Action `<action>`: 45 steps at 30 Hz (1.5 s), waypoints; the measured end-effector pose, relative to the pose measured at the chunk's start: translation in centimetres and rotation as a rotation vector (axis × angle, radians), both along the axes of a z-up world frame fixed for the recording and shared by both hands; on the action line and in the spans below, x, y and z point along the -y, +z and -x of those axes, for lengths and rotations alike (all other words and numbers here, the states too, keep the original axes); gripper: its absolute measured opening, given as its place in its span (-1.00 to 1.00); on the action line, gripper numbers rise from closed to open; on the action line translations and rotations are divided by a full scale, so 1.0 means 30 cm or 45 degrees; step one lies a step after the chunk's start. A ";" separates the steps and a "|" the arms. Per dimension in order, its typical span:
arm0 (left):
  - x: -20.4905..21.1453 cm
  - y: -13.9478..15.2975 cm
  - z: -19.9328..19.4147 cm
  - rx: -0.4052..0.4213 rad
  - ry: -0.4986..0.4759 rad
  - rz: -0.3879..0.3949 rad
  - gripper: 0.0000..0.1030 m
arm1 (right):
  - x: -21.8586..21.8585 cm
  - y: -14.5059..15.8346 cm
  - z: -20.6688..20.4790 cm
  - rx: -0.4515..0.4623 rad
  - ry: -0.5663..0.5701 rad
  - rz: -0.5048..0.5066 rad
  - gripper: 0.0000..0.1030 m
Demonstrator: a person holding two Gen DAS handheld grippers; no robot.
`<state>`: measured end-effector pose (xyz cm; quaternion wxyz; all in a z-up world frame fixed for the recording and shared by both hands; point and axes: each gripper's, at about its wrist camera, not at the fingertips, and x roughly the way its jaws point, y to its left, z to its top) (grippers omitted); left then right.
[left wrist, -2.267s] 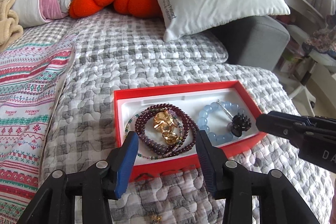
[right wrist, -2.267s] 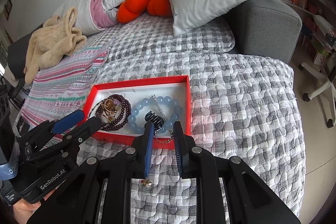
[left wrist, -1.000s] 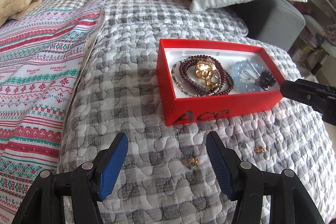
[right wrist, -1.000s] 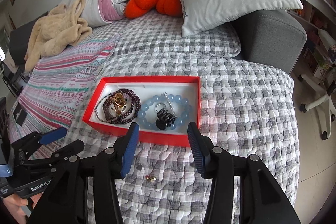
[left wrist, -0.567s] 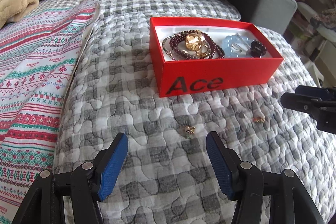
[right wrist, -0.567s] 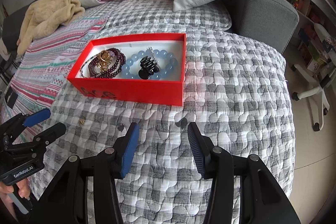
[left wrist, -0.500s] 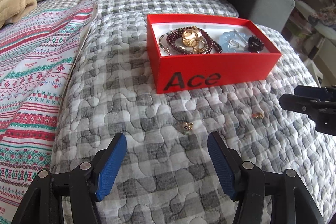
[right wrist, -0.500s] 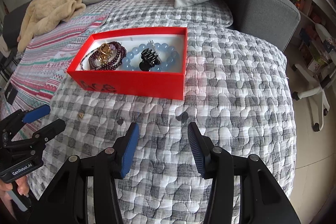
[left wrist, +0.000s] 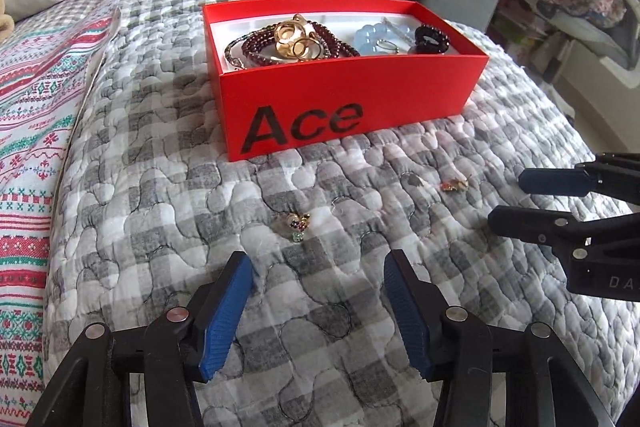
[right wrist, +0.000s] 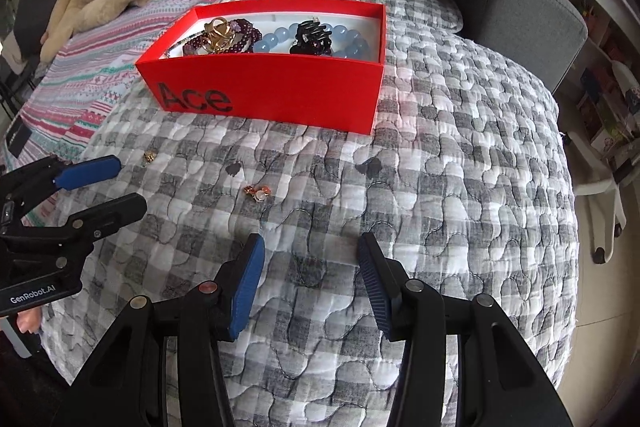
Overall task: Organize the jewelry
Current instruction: 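Move the left tool to the second gold earring and grasp it, then grasp the small gold earring with a red stone using the right tool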
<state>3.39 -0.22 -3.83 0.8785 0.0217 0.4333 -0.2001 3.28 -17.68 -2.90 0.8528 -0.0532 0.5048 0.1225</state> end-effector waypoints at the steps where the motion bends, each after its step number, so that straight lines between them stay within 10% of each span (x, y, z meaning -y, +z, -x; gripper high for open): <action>1: 0.007 -0.004 -0.004 0.005 -0.007 -0.017 0.06 | -0.001 0.000 0.000 0.005 0.007 0.008 0.02; 25: 0.018 -0.010 -0.048 0.030 0.105 -0.045 -0.87 | -0.035 -0.012 0.004 0.075 0.036 0.048 0.17; 38: 0.003 0.009 -0.024 0.000 0.122 -0.029 -0.88 | -0.089 -0.034 -0.023 0.166 0.061 -0.005 0.14; 45: -0.011 0.011 -0.016 -0.012 0.131 -0.029 -0.88 | -0.125 -0.032 -0.031 0.183 0.063 -0.032 -0.32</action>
